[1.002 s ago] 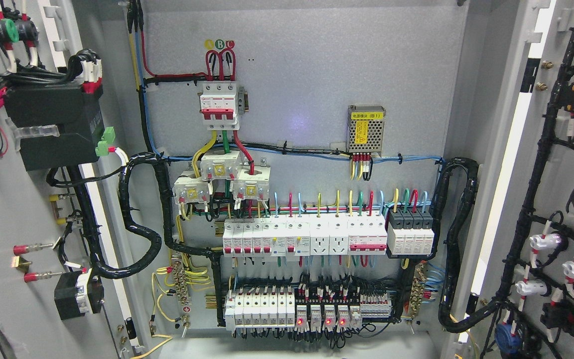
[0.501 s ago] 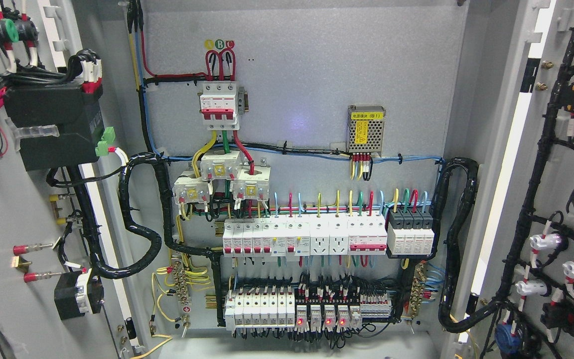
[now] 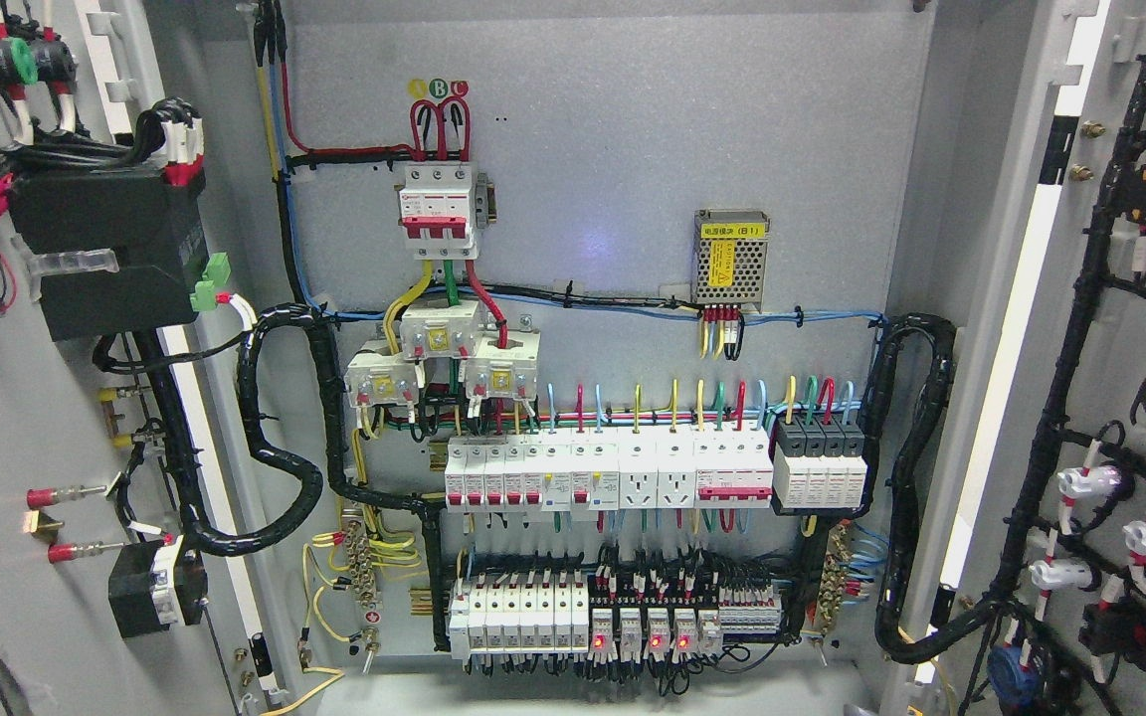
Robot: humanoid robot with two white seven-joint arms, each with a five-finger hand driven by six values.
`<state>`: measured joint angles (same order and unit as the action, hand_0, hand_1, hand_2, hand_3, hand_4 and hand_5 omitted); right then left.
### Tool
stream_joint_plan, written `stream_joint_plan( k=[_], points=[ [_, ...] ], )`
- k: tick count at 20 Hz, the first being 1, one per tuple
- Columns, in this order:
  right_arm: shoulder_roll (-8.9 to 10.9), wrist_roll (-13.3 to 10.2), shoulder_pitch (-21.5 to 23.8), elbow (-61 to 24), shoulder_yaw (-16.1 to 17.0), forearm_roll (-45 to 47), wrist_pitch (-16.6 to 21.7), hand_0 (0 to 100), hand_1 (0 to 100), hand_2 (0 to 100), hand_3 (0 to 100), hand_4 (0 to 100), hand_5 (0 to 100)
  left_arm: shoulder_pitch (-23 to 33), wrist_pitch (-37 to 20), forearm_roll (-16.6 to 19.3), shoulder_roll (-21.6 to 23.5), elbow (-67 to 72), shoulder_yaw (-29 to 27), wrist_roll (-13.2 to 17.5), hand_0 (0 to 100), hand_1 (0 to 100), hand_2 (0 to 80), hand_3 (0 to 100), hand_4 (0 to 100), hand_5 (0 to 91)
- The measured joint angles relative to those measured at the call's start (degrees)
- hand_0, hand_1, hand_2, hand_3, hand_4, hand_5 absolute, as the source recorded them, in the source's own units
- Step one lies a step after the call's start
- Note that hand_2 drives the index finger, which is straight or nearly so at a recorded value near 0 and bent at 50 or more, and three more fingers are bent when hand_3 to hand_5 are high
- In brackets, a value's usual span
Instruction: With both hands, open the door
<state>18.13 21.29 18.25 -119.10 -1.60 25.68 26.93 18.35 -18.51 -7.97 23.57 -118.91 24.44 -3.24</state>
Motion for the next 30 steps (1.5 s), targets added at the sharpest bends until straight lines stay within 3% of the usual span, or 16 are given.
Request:
stream_joint_plan(
  k=[15,20,30],
  points=[
    [-0.12,-0.23,1.46,-0.25,6.06,10.00,0.42,19,0,0,0,0,0,-4.42,-1.89,-0.12,-3.34,-1.22,-2.43,0.00,0,0,0.0,0,0,0.0],
    [1.06,-0.27,1.82,-0.19,8.06,10.38,0.42,19,0,0,0,0,0,-4.90,-1.96,-0.94,-4.29,-1.38,-4.35,0.00,0,0,0.0,0,0,0.0],
    [3.26,0.03,1.91,-0.27,11.93,10.50,0.36,19,0,0,0,0,0,-5.13,-2.71,-5.90,-4.99,-1.50,-8.72,0.00,0,0,0.0,0,0,0.0]
  ],
)
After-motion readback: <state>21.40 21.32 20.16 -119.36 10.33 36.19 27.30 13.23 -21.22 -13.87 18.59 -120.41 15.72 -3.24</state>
